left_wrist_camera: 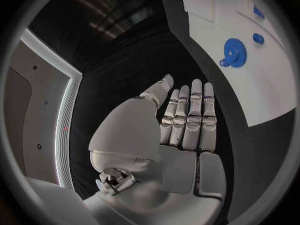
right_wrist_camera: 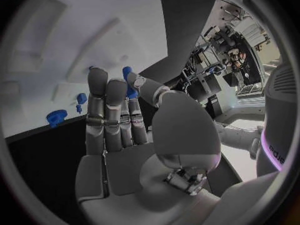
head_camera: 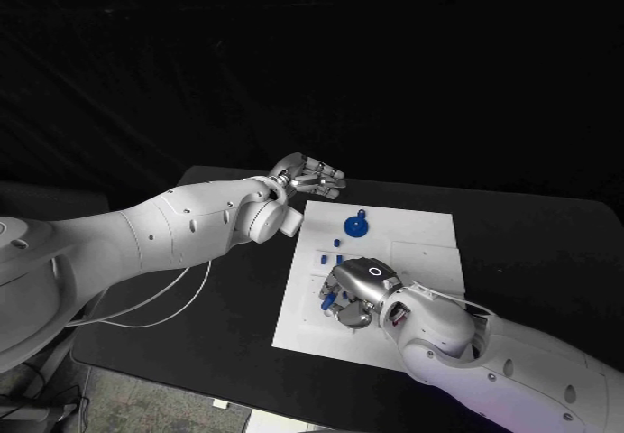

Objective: Assemble the parts on the task board

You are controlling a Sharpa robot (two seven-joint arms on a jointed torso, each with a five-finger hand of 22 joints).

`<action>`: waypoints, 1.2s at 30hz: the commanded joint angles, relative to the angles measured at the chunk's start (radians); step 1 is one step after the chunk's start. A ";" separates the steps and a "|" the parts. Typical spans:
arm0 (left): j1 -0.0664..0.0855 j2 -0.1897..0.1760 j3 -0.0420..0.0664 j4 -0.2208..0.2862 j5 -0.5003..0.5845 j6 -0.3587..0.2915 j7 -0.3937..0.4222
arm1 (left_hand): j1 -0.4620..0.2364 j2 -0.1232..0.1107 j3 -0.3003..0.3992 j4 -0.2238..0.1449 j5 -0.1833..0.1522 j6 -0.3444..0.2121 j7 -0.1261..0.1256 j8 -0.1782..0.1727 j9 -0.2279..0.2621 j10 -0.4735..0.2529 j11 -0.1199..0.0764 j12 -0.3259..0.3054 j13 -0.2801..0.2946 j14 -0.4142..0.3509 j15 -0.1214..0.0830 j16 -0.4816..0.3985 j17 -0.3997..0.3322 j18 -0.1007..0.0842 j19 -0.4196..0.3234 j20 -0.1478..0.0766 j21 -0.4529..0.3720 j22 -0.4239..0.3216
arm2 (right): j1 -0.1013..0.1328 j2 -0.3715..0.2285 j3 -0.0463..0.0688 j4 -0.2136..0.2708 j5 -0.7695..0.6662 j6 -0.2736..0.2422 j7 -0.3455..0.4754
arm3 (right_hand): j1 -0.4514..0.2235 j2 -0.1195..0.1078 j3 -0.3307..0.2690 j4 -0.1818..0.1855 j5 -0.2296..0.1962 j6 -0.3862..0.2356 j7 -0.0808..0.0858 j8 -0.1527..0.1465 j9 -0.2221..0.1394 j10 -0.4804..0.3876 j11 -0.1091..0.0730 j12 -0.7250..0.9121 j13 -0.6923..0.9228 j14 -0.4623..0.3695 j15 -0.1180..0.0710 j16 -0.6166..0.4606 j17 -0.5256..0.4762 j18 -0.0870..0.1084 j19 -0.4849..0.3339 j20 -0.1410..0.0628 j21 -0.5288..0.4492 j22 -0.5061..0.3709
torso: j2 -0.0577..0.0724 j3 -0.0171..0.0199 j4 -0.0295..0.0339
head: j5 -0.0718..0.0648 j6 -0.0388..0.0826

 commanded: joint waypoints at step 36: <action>0.001 0.006 0.001 -0.004 0.005 0.019 0.008 | 0.004 0.004 0.002 -0.001 0.003 -0.007 -0.001 0.000 0.000 -0.008 -0.002 0.004 0.001 -0.005 0.001 -0.005 0.001 -0.003 0.007 -0.002 0.005 -0.001 | -0.009 0.003 -0.012 -0.022 -0.044 0.066 -0.011 | 0.000 0.010 0.005 -0.006 0.004 0.009 -0.002 0.005 0.001 0.032 -0.022 0.003 0.001 0.002 -0.007 -0.004 0.002 0.018 0.028 -0.005 -0.009 0.008 | 0.000 -0.0008 0.0001 | 0.006 -0.007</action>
